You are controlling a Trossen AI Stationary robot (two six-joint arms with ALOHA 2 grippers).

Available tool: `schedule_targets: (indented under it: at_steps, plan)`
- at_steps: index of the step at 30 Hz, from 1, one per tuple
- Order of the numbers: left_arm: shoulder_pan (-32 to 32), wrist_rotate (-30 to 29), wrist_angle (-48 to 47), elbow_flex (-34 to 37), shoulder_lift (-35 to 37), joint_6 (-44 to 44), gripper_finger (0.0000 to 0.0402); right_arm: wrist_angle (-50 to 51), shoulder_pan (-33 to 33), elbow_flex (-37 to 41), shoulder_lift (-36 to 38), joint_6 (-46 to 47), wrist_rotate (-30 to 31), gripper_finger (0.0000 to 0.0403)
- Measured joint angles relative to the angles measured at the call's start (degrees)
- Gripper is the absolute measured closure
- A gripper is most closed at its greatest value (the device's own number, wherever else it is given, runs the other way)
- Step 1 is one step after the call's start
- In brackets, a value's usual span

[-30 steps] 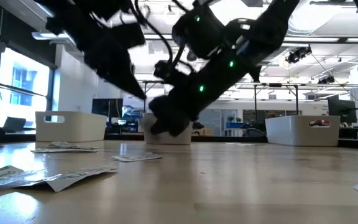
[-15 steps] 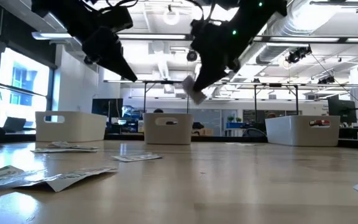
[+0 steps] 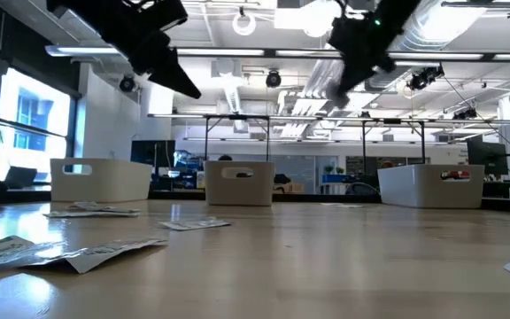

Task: Pick & Place First Aid Supplies
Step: Put the orange pad into the right gray bin, then move the blue pad to the center of the table

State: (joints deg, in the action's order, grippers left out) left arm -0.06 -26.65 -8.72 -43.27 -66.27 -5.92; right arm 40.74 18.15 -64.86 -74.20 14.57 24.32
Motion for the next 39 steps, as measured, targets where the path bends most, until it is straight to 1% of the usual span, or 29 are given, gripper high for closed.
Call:
schedule_targets:
  at_steps: [2,4,6,9,11,15,19,23,26,28,29,34,36,39]
  plan:
    - [1.99,3.72,1.05,-0.02,-1.21,-1.06,0.0243,5.92,4.71,-0.02,0.71,2.19,1.16,0.0402]
    - [4.06,7.77,1.34,0.40,-2.41,-1.98,0.0243,11.55,9.42,0.00,0.20,4.15,-0.49,0.0402]
    - [5.81,9.97,2.89,0.36,-3.65,-2.42,0.0243,15.41,13.35,0.00,-1.14,6.47,-1.92,0.0402]
    - [7.40,10.40,2.72,0.33,-4.92,-0.20,0.0243,18.57,18.48,0.00,-3.81,7.21,-3.75,0.0402]
    - [7.36,10.42,2.21,0.33,-5.55,1.26,0.0243,19.13,21.34,0.00,-6.15,5.82,-5.00,0.0402]
    - [7.16,10.88,1.61,0.35,-5.63,3.92,0.0243,21.23,25.94,0.04,-11.58,4.70,-9.54,0.0402]
    - [7.18,11.14,1.08,0.35,-5.65,6.59,0.0243,23.73,27.71,0.04,-15.99,5.02,-8.01,0.0402]
    - [7.18,11.21,0.96,0.35,-5.65,6.56,0.0243,23.81,28.14,0.07,-19.25,5.93,-9.69,0.0401]
    - [7.18,11.21,1.28,0.35,-5.65,6.36,0.0243,24.08,28.28,0.07,-21.25,7.05,-9.62,0.0389]
    - [7.18,11.16,1.27,0.35,-5.65,6.36,0.0243,24.90,28.31,0.07,-21.98,6.23,-8.86,0.0374]
    - [7.18,11.16,1.28,0.35,-5.65,6.34,0.0243,25.25,28.29,0.07,-22.10,6.16,-7.55,0.0364]
    - [7.18,11.19,1.30,0.35,-5.65,6.23,0.0243,30.04,28.29,0.07,-21.15,6.41,1.61,0.0309]
    - [7.18,11.19,1.28,0.35,-5.65,6.23,0.0243,32.80,28.27,0.07,-20.02,7.30,4.30,0.0288]
    - [7.18,11.19,1.30,0.35,-5.65,6.23,0.0243,36.92,27.56,0.07,-17.34,9.23,4.35,0.0264]
